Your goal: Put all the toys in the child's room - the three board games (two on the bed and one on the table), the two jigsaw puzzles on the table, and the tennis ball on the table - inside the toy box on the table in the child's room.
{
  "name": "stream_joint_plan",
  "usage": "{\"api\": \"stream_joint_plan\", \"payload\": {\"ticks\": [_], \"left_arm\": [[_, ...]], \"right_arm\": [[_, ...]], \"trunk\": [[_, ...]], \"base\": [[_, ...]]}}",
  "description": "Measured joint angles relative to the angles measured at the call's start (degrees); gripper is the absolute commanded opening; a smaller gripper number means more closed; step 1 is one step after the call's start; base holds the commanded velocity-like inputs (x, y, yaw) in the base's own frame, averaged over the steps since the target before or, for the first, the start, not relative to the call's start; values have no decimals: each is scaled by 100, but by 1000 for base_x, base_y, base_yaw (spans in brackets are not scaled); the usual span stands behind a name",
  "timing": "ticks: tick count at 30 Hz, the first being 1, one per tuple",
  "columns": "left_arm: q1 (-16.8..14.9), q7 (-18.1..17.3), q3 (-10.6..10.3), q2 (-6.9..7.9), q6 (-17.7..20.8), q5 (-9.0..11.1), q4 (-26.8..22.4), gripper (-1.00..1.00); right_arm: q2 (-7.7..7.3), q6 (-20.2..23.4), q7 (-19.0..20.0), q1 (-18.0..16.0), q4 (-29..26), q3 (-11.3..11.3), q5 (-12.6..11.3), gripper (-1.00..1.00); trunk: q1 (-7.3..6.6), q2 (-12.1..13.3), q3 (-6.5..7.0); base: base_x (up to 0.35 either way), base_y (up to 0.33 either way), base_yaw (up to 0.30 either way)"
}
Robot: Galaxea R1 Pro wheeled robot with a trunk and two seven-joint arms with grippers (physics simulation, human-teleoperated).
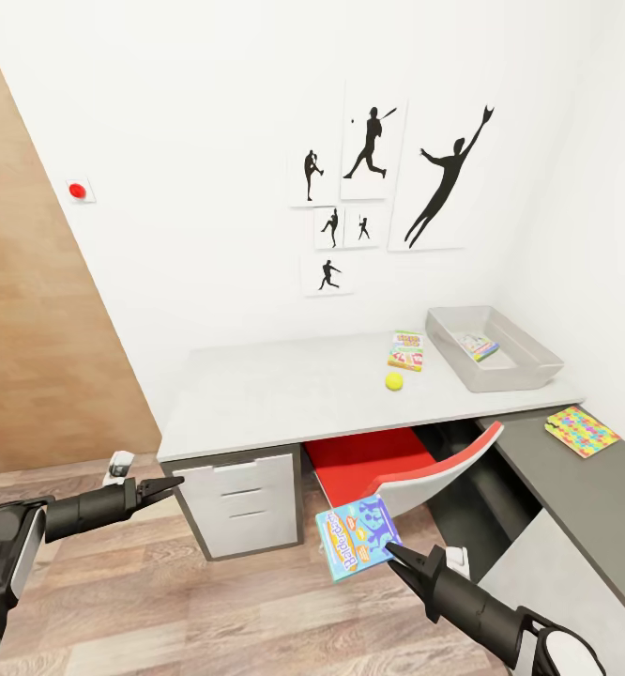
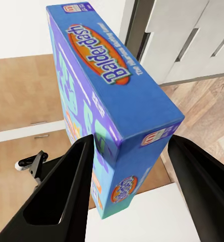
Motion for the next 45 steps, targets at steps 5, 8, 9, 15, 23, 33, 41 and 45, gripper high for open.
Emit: {"api": "stream_joint_plan", "payload": {"ticks": [5, 8, 9, 15, 23, 33, 41, 45], "left_arm": [[0, 1, 0, 0, 0, 0, -1, 100], [0, 1, 0, 0, 0, 0, -2, 100], [0, 1, 0, 0, 0, 0, -2, 100], [0, 1, 0, 0, -1, 0, -1, 100], [0, 0, 0, 0, -1, 0, 3, 100], [0, 0, 0, 0, -1, 0, 8, 100], [-1, 0, 0, 0, -1, 0, 9, 100], [-1, 0, 0, 0, -1, 0, 9, 100]], "right_arm": [[0, -1, 0, -1, 1, 7, -3, -100], [-1, -1, 0, -3, 1, 21, 5, -100], [-1, -2, 0, -3, 1, 26, 8, -100], [0, -1, 0, -3, 1, 34, 15, -100], [0, 0, 0, -4, 0, 35, 8, -100], [0, -1, 0, 0, 0, 35, 17, -100], [0, -6, -1, -3, 1, 35, 27, -100], [0, -8, -1, -3, 1, 35, 33, -100]], "trunk": [[0, 0, 0], [0, 0, 0], [0, 0, 0], [0, 0, -3], [0, 0, -20], [0, 0, -53], [0, 0, -79], [0, 0, -91]], "base": [[0, 105, 0], [0, 176, 0], [0, 204, 0], [0, 190, -22], [0, 35, -76], [0, 1, -223], [0, 0, -255], [0, 0, -260]]}}
